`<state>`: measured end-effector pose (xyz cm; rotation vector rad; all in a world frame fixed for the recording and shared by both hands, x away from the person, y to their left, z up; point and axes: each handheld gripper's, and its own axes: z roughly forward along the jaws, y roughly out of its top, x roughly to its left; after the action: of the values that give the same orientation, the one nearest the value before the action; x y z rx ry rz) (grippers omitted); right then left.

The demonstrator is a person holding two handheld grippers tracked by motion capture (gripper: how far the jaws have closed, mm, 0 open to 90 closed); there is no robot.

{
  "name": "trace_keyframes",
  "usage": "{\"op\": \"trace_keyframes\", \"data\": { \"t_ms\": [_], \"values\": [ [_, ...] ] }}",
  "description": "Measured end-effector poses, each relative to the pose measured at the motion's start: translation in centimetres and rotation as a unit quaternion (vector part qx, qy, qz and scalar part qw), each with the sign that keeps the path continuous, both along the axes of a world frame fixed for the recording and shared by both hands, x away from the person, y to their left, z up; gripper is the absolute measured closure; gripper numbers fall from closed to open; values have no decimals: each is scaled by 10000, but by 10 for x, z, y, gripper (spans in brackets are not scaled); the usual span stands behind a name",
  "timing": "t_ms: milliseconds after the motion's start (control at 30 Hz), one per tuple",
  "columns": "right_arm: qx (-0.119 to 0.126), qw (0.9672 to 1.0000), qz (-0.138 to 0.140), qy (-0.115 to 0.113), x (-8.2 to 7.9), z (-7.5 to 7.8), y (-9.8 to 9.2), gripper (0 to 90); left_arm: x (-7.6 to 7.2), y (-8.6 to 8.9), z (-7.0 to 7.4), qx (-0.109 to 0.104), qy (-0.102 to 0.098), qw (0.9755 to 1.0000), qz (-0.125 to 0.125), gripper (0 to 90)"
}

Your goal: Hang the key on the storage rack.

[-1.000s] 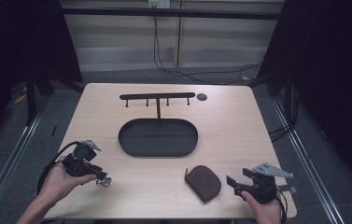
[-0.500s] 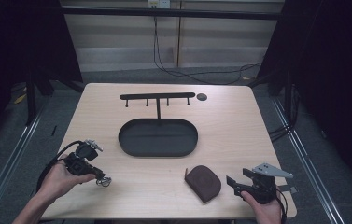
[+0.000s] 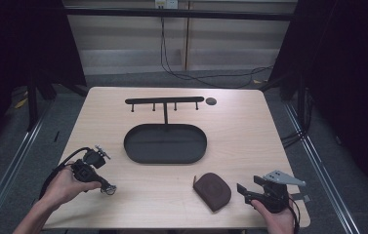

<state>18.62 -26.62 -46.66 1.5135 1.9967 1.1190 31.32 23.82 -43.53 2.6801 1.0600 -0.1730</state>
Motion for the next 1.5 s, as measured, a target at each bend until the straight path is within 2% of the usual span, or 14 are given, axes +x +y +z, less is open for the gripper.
{"op": "trace_keyframes", "data": {
  "t_ms": [200, 467, 567, 633, 867, 1000, 1033, 1167, 1333, 1367, 1433, 1500],
  "values": [
    [-33, 10000, 10, 38, 1, -1, 1, 277, 5, -4, -9, 125, 203, 9997, -19, 766],
    [-34, 10000, 31, 53, 1, -1, 1, 276, 13, -9, -13, 302, 318, 9990, -72, 766],
    [-34, 10000, 29, 53, 2, -1, 1, 276, 13, -13, -15, 303, 387, 9988, -59, 766],
    [-26, 10000, 31, 50, 1, -1, 1, 276, 13, -15, -17, 417, 381, 9984, -63, 762],
    [-29, 10000, 56, 68, 2, -1, 2, 276, 14, -19, -23, 445, 465, 9979, -59, 758],
    [-31, 10000, 45, 57, 2, -1, 1, 276, 13, -21, -22, 492, 437, 9978, -110, 799],
    [-42, 10000, 46, 62, 2, -1, 2, 276, 13, -21, -22, 523, 422, 9977, -125, 837],
    [-41, 10000, 42, 67, 2, -1, 1, 276, 13, -22, -22, 535, 424, 9976, -141, 843],
    [-48, 10000, 33, 75, 2, -2, 1, 276, 14, -20, -16, 412, 477, 9980, -107, 887],
    [-42, 10000, 33, 71, 2, -2, 1, 275, 14, -20, -15, 512, 461, 9975, -127, 890],
    [-40, 10000, 32, 80, 2, -2, 1, 266, 14, -19, -14, 562, 456, 9973, -126, 891],
    [-38, 9999, 31, 89, 2, -2, 1, 267, 14, -18, -14, 492, 481, 9976, -122, 891]
  ]
}}
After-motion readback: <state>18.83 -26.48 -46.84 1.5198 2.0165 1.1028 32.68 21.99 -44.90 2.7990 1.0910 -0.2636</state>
